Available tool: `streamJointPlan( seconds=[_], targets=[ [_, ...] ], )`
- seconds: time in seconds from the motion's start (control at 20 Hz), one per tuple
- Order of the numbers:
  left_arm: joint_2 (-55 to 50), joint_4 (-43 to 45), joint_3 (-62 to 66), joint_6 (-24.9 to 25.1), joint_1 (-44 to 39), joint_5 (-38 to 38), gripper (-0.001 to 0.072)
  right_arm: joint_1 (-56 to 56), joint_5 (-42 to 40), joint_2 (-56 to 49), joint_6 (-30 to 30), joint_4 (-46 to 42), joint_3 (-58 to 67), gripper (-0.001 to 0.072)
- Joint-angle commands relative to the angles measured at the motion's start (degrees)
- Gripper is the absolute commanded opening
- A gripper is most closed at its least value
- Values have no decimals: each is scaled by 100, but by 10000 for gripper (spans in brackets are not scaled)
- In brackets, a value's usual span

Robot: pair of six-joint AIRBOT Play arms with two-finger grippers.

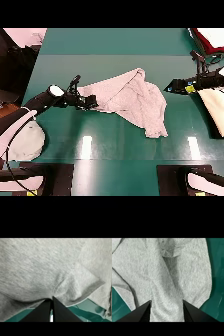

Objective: Fold the shirts.

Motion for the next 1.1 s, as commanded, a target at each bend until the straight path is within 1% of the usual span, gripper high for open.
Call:
streamJointPlan(
  seconds=[0.0, 0.15, 0.35, 0.4, 0.45, 0.5, 0.55, 0.65, 0.75, 0.85, 1.05],
  targets=[
    [-9, -20, 42, -2, 26, -63, 23, 4, 44, 9, 2, 4, 0, 441],
    [317, 24, 455, 55, 214, -262, 23, -111, 46, 107, 4, -2, -2, 440],
    [1276, 468, 1141, 192, 590, -273, 23, -393, 192, 210, 4, -13, -4, 443],
    [1491, 662, 1285, 192, 662, -269, 23, -442, 280, 168, 2, -2, -31, 473],
    [1694, 920, 1421, 190, 688, -254, 23, -485, 339, 103, 4, 0, -120, 539],
    [1843, 1123, 1526, 190, 695, -267, 24, -483, 387, 7, 4, -9, -267, 550],
    [1965, 1252, 1589, 190, 693, -258, 23, -483, 380, -136, 4, -4, -424, 550],
    [2090, 1307, 1613, 188, 695, -304, 24, -452, 7, -461, 4, 13, -673, 548],
    [2070, 1329, 1613, 188, 695, -492, 24, -439, -293, -850, 0, 44, -625, 546],
    [2048, 1335, 1611, 188, 695, -656, 24, -437, -306, -1300, -109, 278, -271, 545],
    [2050, 1344, 1611, 188, 693, -732, 24, -435, -205, -2065, -114, 308, 695, 535]
  ],
)
